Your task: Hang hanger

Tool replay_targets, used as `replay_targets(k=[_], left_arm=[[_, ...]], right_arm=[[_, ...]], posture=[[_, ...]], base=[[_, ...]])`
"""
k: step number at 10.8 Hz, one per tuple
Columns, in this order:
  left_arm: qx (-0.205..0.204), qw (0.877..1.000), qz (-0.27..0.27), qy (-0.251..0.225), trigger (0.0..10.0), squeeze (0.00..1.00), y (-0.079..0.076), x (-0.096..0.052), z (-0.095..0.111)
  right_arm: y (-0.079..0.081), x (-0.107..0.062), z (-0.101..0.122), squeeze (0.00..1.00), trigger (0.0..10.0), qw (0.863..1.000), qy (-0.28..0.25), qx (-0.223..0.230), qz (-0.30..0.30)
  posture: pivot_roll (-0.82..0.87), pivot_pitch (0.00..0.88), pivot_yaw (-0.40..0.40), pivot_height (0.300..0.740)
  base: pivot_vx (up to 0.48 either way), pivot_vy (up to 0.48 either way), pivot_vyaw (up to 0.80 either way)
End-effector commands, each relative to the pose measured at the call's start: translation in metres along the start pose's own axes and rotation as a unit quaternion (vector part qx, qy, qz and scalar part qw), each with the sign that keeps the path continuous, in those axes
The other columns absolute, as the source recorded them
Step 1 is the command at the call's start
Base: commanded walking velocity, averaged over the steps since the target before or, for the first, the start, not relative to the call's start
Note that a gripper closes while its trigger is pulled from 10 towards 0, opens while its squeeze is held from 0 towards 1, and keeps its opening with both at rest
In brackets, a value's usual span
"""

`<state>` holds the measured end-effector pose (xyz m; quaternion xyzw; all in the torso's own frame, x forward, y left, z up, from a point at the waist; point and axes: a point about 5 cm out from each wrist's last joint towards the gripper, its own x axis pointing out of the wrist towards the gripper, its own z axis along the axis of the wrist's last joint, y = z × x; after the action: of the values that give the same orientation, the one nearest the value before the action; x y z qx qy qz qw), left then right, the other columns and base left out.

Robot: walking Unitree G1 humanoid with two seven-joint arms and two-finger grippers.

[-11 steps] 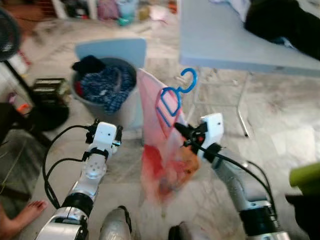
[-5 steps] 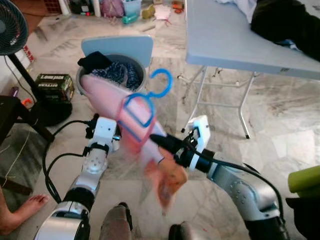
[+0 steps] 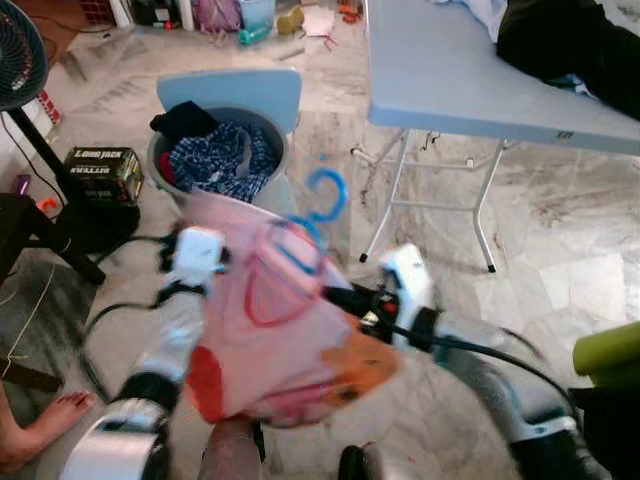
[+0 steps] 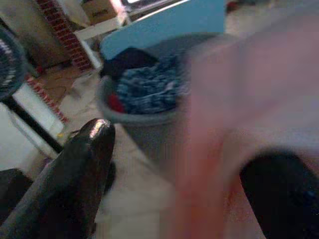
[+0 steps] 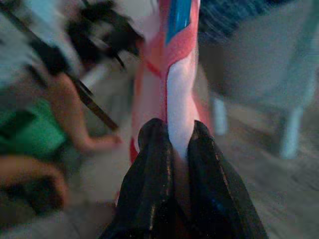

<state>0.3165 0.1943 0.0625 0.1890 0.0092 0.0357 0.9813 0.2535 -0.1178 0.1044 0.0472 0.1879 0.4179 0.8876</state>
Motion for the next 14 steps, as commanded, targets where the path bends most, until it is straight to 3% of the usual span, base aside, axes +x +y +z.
replay_targets(k=[1, 4, 5, 6, 7, 9, 10, 11, 12, 14], left_arm=[[0.002, 1.000, 0.013, -0.007, 10.0, 0.00, 0.009, -0.003, -0.001], [0.026, 0.999, 0.047, 0.007, 10.0, 0.00, 0.039, -0.015, -0.016], [0.026, 0.997, 0.068, 0.013, 10.0, 0.00, 0.052, -0.017, -0.018], [0.026, 0.997, 0.071, 0.012, 10.0, 0.00, 0.053, -0.017, -0.017], [0.026, 0.997, 0.079, 0.007, 10.0, 0.00, 0.059, -0.014, -0.013], [0.020, 0.997, 0.079, 0.007, 10.0, 0.00, 0.057, -0.011, -0.010], [0.007, 0.998, 0.063, -0.008, 10.0, 0.00, 0.044, -0.009, -0.003], [0.002, 0.999, 0.031, -0.028, 10.0, 0.00, 0.024, -0.008, 0.006], [-0.002, 0.999, -0.008, -0.043, 10.0, 0.00, 0.003, -0.008, 0.013], [-0.011, 0.996, -0.070, -0.049, 10.0, 0.00, -0.028, -0.015, 0.016]], right_arm=[[-0.006, -0.005, 0.000, 0.00, 10.0, 1.000, -0.001, -0.011, -0.006], [-0.033, -0.032, -0.006, 0.00, 10.0, 0.998, 0.036, -0.058, -0.004], [-0.032, -0.054, -0.009, 0.00, 10.0, 0.993, 0.064, -0.077, 0.058], [-0.031, -0.060, -0.009, 0.00, 10.0, 0.991, 0.071, -0.079, 0.076], [-0.031, -0.085, -0.010, 0.00, 10.0, 0.984, 0.095, -0.074, 0.133], [-0.033, -0.098, -0.003, 0.00, 10.0, 0.979, 0.105, -0.076, 0.160], [-0.040, -0.090, -0.001, 0.00, 10.0, 0.983, 0.101, -0.092, 0.120], [-0.052, -0.071, 0.009, 0.00, 10.0, 0.988, 0.053, -0.141, 0.043], [-0.061, -0.051, 0.025, 0.00, 10.0, 0.992, -0.017, -0.117, -0.036], [-0.045, -0.022, 0.044, 0.00, 10.0, 0.985, -0.142, -0.057, -0.081]], posture=[[0.02, 0.166, -0.069, 0.740], [0.03, 0.168, -0.072, 0.740], [0.03, 0.169, -0.075, 0.740], [0.03, 0.169, -0.076, 0.740], [0.03, 0.168, -0.077, 0.740], [0.02, 0.165, -0.075, 0.740], [0.01, 0.164, -0.075, 0.740], [0.02, 0.163, -0.075, 0.740], [0.02, 0.161, -0.077, 0.740], [0.02, 0.155, -0.080, 0.740]], base=[[0.000, 0.000, 0.00], [0.000, 0.000, 0.00], [0.000, 0.000, 0.00], [0.000, 0.000, 0.00], [0.000, 0.000, 0.00], [0.000, 0.000, 0.00], [0.000, 0.000, 0.00], [0.000, 0.000, 0.00], [0.000, 0.000, 0.00], [0.000, 0.000, 0.00]])
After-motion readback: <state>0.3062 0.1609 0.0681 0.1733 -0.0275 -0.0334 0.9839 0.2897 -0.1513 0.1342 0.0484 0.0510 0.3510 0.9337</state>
